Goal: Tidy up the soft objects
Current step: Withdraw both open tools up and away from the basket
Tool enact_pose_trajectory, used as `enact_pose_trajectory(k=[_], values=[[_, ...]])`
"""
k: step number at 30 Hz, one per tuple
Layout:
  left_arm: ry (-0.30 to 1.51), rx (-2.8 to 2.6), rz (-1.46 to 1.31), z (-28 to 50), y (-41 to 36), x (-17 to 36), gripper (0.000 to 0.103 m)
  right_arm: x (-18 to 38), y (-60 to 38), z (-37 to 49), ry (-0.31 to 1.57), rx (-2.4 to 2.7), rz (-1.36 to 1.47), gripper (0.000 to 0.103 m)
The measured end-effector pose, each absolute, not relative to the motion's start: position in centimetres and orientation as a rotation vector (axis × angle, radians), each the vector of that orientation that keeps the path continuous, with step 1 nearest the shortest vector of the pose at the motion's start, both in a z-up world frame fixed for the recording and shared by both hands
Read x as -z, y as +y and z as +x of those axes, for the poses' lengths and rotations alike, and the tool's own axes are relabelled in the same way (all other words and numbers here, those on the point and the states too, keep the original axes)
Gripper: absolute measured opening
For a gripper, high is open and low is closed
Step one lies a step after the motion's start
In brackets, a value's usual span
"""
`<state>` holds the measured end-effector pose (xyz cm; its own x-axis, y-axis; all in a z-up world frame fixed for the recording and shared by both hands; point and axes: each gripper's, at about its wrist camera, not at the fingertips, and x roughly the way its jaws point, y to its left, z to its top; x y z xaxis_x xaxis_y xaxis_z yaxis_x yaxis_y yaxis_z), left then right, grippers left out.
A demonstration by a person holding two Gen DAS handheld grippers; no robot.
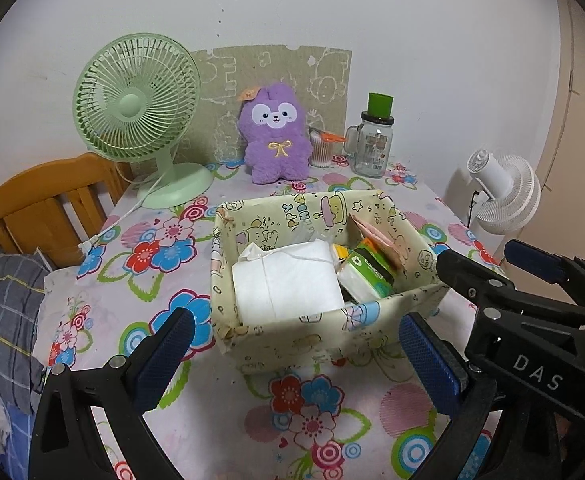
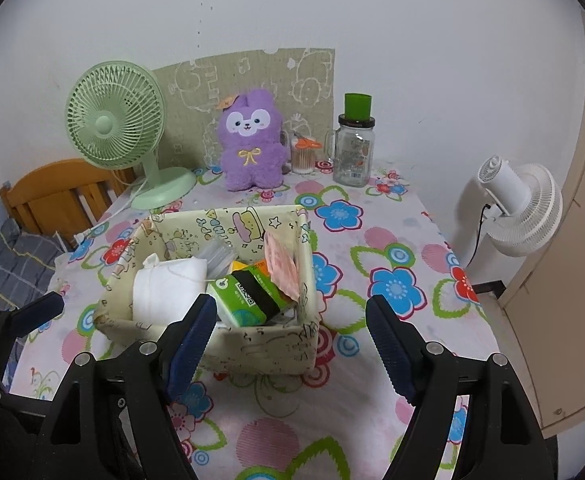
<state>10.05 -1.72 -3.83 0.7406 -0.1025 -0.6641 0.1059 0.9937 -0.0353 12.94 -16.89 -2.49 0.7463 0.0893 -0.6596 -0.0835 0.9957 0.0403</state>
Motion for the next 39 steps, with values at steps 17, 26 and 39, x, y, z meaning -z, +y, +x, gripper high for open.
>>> enact_pose_trajectory(k=[17,26,39], values=[[0.681,0.111,-0.006,5.6,-0.6,2.3,0.103,1.0,-18.1,8.2,0.682,-0.088,0.023,0.081],[0.633,0.100,-0.016,3.1,0.0,0.4,0.103,-0.2,-18.2,5.6,0.655,-0.118,0.009,0.084],[0.573,0.071,0.009,-0.1,-0.2,-1.6,0.103,-2.5,-18.2,1.8,0.580,-0.139,-0.014,0.086]])
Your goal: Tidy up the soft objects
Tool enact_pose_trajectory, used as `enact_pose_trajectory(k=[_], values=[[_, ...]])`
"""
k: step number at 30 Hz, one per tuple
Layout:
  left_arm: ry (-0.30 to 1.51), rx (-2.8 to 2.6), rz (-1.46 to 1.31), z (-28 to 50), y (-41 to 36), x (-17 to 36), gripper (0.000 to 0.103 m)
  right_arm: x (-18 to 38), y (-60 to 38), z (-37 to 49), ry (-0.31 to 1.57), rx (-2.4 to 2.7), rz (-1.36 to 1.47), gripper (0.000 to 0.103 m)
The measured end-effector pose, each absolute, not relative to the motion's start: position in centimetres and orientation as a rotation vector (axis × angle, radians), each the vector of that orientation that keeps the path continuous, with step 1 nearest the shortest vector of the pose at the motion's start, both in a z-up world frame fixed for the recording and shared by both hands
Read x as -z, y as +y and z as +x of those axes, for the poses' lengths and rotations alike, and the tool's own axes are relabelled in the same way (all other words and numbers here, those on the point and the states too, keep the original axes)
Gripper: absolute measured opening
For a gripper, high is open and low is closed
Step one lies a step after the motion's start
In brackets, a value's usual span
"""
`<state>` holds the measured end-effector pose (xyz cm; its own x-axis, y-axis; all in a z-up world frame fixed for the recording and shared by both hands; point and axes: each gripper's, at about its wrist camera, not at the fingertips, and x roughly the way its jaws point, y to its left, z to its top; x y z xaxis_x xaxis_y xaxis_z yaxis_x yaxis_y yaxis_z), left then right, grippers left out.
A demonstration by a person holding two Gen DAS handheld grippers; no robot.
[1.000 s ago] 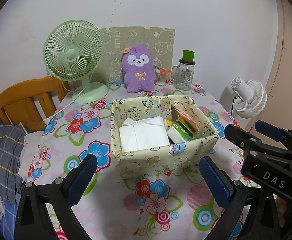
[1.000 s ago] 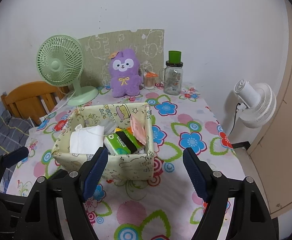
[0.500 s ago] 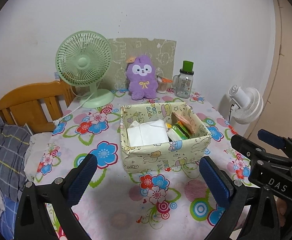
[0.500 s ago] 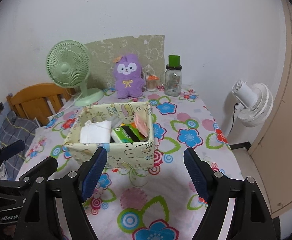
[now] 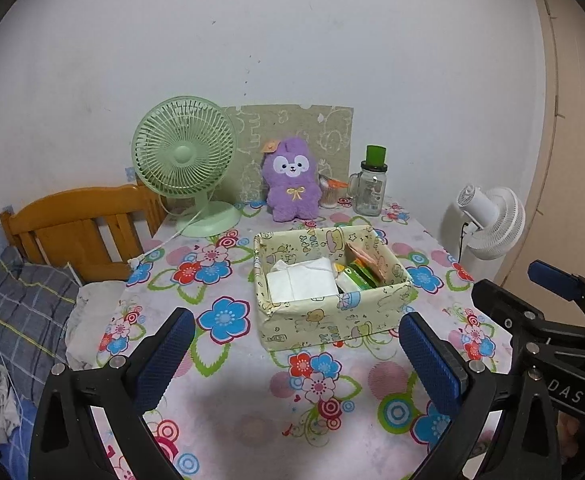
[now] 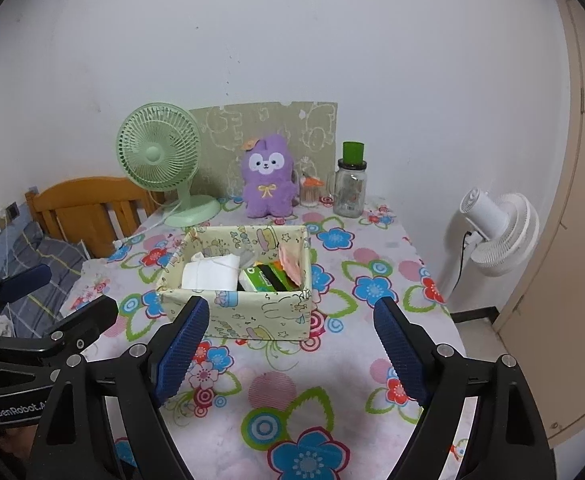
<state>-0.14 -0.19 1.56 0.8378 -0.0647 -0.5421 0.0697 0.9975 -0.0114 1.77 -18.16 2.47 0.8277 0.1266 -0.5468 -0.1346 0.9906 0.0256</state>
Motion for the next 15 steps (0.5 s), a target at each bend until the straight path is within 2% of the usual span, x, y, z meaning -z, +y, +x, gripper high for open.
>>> enact_pose_trajectory(k=[15], values=[[0.515,0.071,0.030,-2.1,-1.0,-3.0,0.103,-3.9,-18.9,-0.4,0.524,-0.105,0.021,0.087]])
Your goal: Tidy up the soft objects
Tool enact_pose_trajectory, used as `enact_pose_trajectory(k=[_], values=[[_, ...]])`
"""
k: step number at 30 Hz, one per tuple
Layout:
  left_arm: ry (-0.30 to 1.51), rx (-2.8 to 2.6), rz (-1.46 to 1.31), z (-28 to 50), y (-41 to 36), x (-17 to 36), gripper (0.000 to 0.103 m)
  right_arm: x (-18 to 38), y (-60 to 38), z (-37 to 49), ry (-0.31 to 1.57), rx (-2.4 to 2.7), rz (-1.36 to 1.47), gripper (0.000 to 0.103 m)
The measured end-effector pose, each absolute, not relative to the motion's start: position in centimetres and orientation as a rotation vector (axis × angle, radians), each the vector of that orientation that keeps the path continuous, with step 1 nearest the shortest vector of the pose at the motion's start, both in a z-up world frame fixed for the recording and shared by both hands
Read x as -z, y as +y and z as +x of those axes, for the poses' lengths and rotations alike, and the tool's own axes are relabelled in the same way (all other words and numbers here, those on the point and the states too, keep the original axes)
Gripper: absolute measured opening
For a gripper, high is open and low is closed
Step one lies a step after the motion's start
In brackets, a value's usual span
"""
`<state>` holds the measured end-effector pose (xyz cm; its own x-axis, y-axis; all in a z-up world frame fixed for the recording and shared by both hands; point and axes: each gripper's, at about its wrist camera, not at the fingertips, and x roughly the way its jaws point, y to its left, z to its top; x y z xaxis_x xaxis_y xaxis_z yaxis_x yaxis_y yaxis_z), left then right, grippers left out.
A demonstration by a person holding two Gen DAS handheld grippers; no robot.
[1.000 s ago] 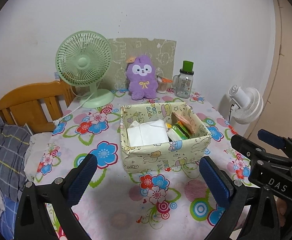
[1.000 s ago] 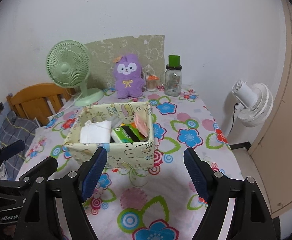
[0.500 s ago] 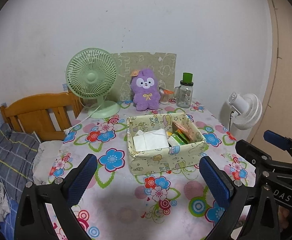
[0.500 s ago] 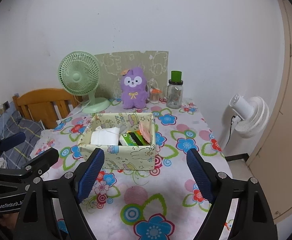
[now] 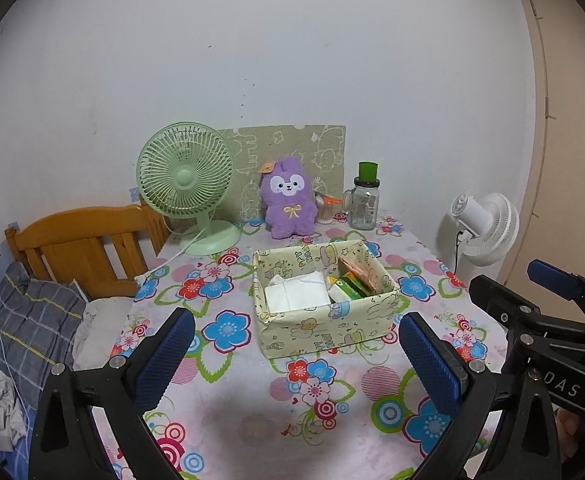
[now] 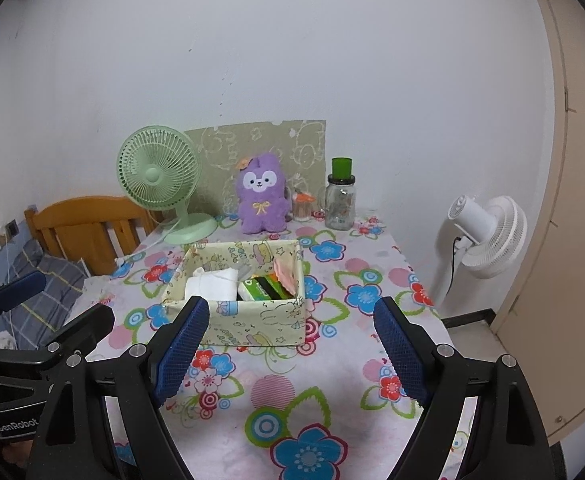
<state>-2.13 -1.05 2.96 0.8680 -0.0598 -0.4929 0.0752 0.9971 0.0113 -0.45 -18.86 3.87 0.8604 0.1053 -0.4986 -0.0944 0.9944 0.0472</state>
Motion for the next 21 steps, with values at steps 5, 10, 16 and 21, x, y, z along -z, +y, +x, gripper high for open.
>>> enact_pose_trajectory(k=[5,10,16,21], values=[[0.516,0.072,0.028,-2.0,-1.0,-2.9,0.103,-3.8,-18.9,-0.2,0.533,-0.108,0.030,0.087],[0.519,0.069,0.023,-1.9,-1.0,-2.8,0.103,-3.7,-18.9,0.2,0.538,-0.110,0.031,0.086],[0.527,0.066,0.022,-1.6,-0.9,-2.7,0.103,-3.5,-18.7,0.7,0.547,-0.114,0.033,0.087],[0.532,0.062,0.019,-1.3,-0.7,-2.6,0.103,-3.3,-18.6,1.0,0.552,-0.123,0.033,0.086]])
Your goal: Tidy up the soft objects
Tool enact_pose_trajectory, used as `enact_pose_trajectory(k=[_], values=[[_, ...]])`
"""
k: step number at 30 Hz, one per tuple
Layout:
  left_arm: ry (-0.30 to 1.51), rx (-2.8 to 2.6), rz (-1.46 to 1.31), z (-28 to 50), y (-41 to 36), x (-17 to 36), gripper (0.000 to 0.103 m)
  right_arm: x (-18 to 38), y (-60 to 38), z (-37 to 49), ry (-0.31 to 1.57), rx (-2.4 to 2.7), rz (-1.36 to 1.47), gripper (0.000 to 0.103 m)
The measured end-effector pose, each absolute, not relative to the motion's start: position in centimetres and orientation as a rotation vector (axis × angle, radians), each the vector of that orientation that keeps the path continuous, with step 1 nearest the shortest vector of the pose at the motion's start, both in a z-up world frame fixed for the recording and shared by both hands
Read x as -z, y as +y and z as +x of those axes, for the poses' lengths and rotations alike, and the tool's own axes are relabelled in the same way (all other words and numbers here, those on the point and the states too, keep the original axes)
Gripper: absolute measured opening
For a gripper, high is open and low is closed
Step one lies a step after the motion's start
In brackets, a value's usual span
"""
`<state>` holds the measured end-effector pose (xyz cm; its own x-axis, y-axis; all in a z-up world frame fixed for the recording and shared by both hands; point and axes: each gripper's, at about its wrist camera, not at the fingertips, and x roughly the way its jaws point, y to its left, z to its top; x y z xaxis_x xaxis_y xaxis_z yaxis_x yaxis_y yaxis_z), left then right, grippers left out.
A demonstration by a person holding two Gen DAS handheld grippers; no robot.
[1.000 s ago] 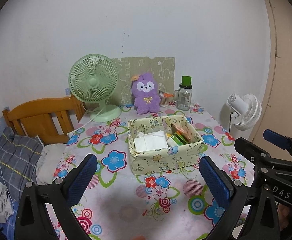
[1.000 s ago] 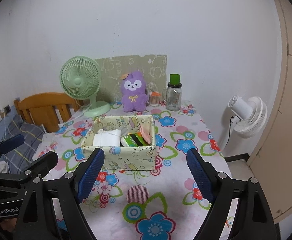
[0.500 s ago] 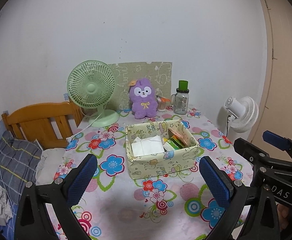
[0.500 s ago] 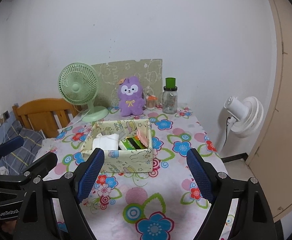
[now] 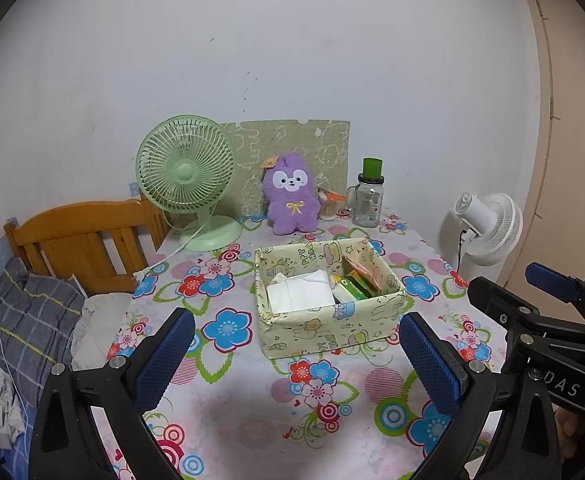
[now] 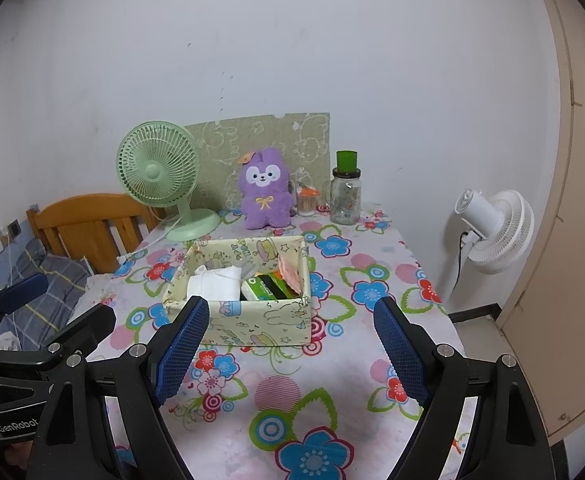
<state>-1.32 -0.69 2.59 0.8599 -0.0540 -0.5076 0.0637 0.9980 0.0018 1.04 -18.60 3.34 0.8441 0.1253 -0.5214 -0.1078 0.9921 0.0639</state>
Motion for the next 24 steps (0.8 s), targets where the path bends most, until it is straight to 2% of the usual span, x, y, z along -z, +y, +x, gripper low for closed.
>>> enact_pose_trajectory(k=[24], values=[[0.543,0.069,0.007,0.8,-0.3,-2.4,0.103,-3.2,-18.3,2.8,0.564,-0.111,0.036,0.087]])
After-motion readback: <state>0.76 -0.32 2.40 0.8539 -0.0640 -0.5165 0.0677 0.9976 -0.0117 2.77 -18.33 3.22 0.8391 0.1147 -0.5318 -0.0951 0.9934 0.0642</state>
